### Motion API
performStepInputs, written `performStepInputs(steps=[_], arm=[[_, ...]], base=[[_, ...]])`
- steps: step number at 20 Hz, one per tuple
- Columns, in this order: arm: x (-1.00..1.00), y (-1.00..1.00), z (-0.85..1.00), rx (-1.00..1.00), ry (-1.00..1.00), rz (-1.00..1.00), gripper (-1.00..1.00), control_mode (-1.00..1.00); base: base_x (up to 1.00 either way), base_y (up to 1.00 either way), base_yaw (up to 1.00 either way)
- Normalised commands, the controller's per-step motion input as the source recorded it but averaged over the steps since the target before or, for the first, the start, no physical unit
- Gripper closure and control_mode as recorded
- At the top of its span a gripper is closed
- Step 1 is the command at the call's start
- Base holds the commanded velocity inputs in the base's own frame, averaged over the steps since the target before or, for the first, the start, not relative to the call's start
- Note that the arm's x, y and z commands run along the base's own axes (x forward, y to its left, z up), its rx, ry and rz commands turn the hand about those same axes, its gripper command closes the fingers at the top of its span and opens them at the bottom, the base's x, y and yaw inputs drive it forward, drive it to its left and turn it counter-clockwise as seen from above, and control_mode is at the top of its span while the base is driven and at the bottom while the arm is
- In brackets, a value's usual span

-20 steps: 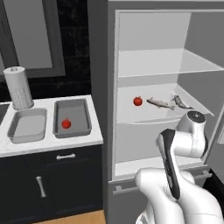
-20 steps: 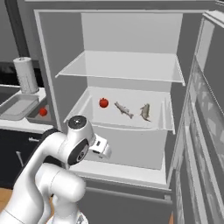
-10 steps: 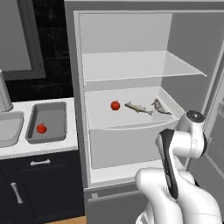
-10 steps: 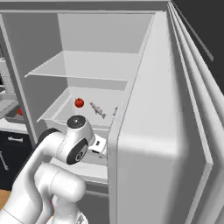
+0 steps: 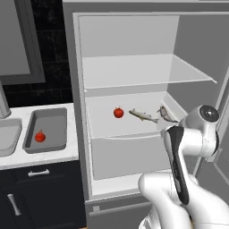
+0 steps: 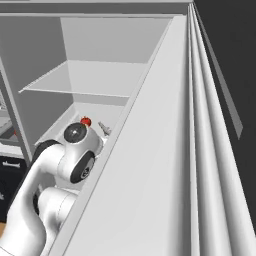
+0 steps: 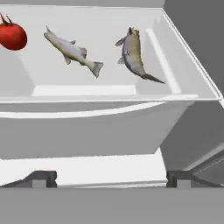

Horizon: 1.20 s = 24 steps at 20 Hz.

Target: Place one tomato and one fish in each tupperware on the nearby counter, to pack two identical lunches.

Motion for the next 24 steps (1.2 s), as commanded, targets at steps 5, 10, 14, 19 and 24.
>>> performStepInputs(steps=[5,10,14,19,24], arm=[[0.83,0.21,1.0,-0.1,-0.16,0.13,-1.0,-1.0],[0.55,0.34,0.23,0.0,0.06,0.13,-1.0,-1.0],[0.59,0.09,-0.24,0.0,0.0,0.0,-1.0,-1.0],[0.54,0.18,-0.35,0.0,0.17,0.0,-1.0,-1.0],[0.35,0.11,-0.35,0.0,0.1,0.0,-1.0,-1.0]], base=[[0.0,0.0,0.0],[0.0,0.0,0.0],[0.0,0.0,0.0],[0.0,0.0,0.0],[0.0,0.0,0.0]])
